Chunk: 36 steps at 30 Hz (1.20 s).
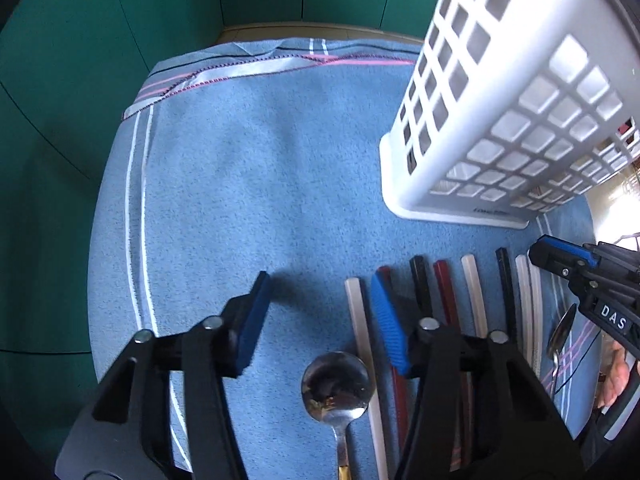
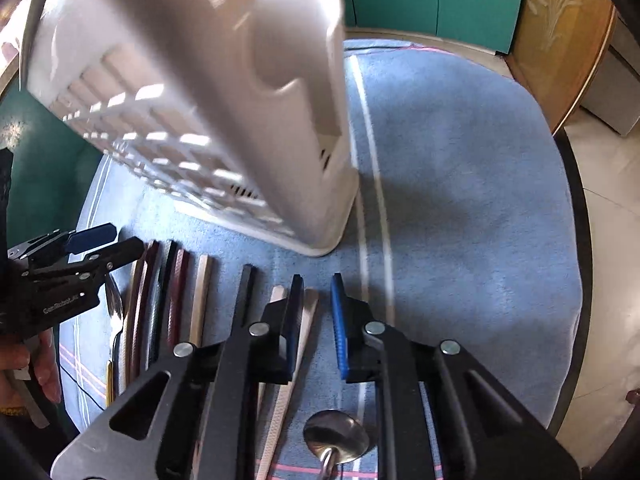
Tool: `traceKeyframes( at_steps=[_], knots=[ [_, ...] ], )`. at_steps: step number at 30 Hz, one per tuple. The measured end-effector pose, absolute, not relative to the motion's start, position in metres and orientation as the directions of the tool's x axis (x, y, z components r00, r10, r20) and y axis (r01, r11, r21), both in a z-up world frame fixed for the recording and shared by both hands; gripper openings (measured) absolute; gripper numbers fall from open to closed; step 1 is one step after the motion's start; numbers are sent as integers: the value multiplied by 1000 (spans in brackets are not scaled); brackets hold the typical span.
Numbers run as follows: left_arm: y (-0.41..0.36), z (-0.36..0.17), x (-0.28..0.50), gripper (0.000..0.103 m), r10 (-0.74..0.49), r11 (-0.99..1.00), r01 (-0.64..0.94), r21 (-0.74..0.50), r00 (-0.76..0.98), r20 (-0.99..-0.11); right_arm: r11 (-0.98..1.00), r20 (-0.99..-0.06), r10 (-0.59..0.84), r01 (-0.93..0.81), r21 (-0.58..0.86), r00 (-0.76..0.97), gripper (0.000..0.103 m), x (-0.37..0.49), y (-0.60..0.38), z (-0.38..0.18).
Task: Organize utensils
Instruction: 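Grasp a white chopstick with the left tool while the right tool grasps another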
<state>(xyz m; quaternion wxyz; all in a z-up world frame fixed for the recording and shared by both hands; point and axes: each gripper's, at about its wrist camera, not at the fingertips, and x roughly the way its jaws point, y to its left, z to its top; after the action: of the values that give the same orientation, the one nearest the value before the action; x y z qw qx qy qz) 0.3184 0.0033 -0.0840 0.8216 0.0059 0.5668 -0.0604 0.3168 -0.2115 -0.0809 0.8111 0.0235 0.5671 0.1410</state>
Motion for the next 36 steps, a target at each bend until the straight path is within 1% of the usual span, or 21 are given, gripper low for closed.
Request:
traceKeyframes(
  at_steps=[6,9,11,13,14,16,17,23,27,30,36],
  knots=[
    [-10,-81,310,49,-63,994,108,-26,359,-931,962,-915,242,-200,184,322,16,317,-202,-81],
    [-10,-81,312,47,-51,994,112,-11,363,-930,963,-915,239,-201,181,324,16,318,-199,-81],
    [-12,-80,314,41,-48,994,110,-8,368,-929,963,-915,236,-203,176,327,16,316,-199,-79],
    [-11,-78,312,27,-53,994,105,-14,371,-927,963,-915,237,-200,178,327,14,316,-199,-78],
    [-11,-77,312,23,-56,994,106,-18,370,-927,963,-915,237,-200,178,327,13,315,-199,-78],
    [-11,-77,314,9,-64,993,114,-23,368,-927,963,-914,240,-197,183,327,10,316,-201,-77],
    [-10,-77,315,7,-73,993,113,-33,368,-927,963,-913,243,-195,187,328,9,316,-202,-76],
    [-3,-77,320,7,-103,992,106,-68,377,-921,961,-907,253,-195,195,336,9,315,-204,-73],
    [8,-66,321,6,-120,992,87,-91,427,-896,959,-894,265,-198,204,361,9,313,-211,-65],
    [10,-47,314,6,-149,989,91,-120,464,-873,953,-879,286,-208,219,382,8,306,-215,-52],
    [2,11,275,6,-168,984,141,-106,569,-805,939,-840,327,-254,234,434,8,279,-217,-13]
  ],
)
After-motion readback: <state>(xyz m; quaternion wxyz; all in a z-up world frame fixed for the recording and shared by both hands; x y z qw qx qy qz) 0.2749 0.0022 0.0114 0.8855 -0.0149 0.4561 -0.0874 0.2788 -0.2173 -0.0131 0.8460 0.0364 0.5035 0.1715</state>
